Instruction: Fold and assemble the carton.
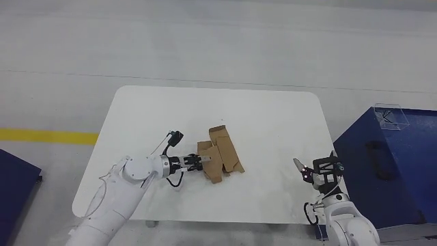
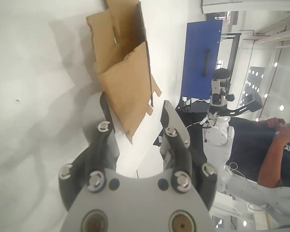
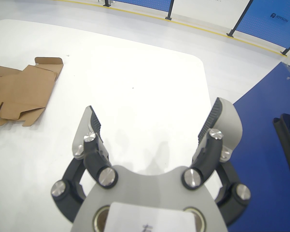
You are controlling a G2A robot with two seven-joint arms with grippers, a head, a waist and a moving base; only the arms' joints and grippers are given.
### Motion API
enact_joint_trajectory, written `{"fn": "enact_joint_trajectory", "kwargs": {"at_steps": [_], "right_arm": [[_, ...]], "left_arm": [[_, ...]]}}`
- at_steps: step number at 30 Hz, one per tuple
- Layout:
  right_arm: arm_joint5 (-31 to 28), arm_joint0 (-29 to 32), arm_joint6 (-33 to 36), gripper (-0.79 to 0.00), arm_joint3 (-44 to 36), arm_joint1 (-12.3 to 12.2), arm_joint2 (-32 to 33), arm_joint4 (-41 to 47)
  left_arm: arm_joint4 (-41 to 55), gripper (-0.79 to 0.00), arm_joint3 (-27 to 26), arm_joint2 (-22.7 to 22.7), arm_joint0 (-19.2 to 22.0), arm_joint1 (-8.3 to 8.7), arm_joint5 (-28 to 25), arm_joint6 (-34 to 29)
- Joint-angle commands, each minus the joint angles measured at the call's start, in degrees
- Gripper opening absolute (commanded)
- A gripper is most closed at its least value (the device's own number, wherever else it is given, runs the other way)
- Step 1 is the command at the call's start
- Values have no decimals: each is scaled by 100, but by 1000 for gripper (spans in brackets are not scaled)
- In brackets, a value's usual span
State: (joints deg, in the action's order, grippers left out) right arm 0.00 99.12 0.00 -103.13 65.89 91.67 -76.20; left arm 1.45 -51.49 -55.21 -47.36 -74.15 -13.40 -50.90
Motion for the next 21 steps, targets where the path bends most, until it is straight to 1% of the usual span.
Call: {"fn": "enact_joint_trajectory", "kwargs": {"at_steps": [1,4,6,8,10,12,14,16,18,21], "right_arm": [[0,0,0,0,0,0,0,0],[0,0,0,0,0,0,0,0],[0,0,0,0,0,0,0,0],[0,0,0,0,0,0,0,0],[0,0,0,0,0,0,0,0],[0,0,0,0,0,0,0,0],[0,0,0,0,0,0,0,0],[0,0,0,0,0,0,0,0],[0,0,0,0,0,0,0,0],[0,0,0,0,0,0,0,0]], "left_arm": [[83,-785,191,43,77,-32,-16,-41],[306,-785,416,35,178,-60,-153,-242],[391,-785,439,14,177,-55,-319,-398],[404,-785,348,-52,127,-21,-469,-478],[426,-785,144,-169,14,40,-594,-576],[611,-785,-192,-351,-162,121,-664,-869],[752,-785,-654,-608,-399,233,-740,-1167],[814,-785,-1254,-931,-730,363,-772,-1351],[822,-785,-1934,-1265,-1128,482,-754,-1391],[740,-785,-2800,-1693,-1603,624,-613,-1456]]}}
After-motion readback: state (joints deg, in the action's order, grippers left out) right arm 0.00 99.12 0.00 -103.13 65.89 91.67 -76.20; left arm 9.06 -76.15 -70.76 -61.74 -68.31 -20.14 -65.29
